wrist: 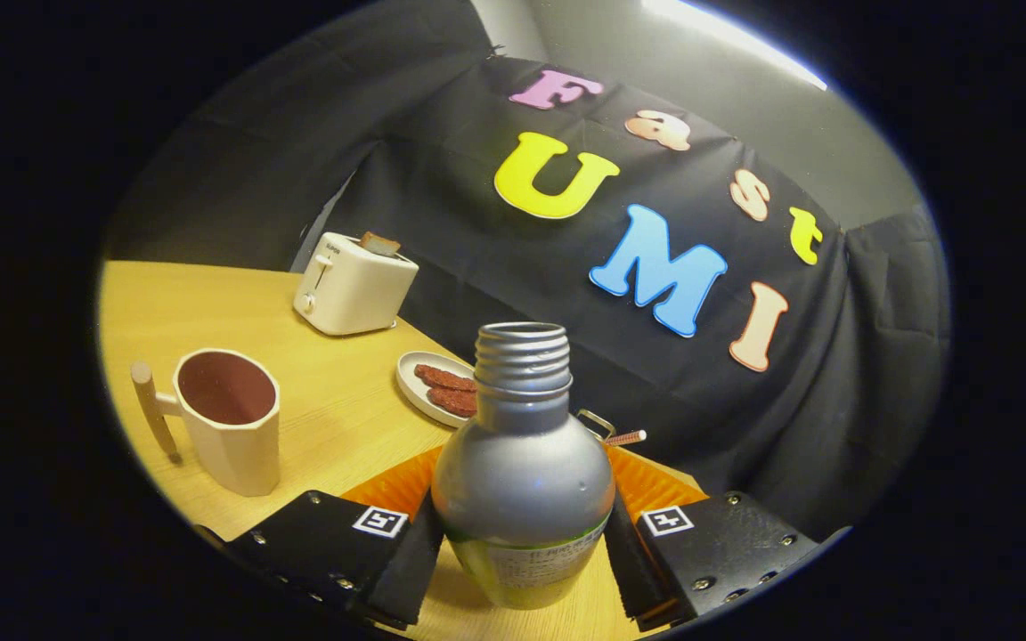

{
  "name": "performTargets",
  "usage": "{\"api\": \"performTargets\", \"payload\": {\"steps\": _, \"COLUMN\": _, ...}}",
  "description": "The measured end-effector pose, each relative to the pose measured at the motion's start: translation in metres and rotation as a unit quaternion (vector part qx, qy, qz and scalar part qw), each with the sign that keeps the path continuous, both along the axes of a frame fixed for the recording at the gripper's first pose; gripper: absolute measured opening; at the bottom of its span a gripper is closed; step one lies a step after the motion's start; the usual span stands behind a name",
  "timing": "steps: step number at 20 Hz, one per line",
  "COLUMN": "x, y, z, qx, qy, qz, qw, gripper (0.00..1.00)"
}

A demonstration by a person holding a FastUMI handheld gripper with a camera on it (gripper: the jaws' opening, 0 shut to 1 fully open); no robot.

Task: Take the bottle from table, then pour the juice into the cup, finally place the bottle on the coaster

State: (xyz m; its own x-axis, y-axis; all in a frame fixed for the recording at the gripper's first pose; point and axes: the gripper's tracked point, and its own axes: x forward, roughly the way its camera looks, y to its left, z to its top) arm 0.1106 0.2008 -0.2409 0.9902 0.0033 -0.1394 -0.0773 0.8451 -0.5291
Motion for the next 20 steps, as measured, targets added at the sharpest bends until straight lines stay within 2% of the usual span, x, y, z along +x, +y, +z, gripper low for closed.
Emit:
{"api": "performTargets", "payload": {"steps": 7, "x": 0.004, "y": 0.03, "z": -0.016, "qx": -0.128, "qy": 0.005, "qz": 0.021, "qw": 0.992, "gripper": 0.81}}
{"api": "performTargets", "payload": {"steps": 14, "x": 0.007, "y": 0.045, "z": -0.031, "qx": -0.228, "qy": 0.0, "qz": 0.036, "qw": 0.973, "gripper": 0.8}}
{"api": "performTargets", "payload": {"steps": 20, "x": 0.01, "y": 0.048, "z": -0.036, "qx": -0.308, "qy": -0.004, "qz": 0.045, "qw": 0.95, "gripper": 0.81}}
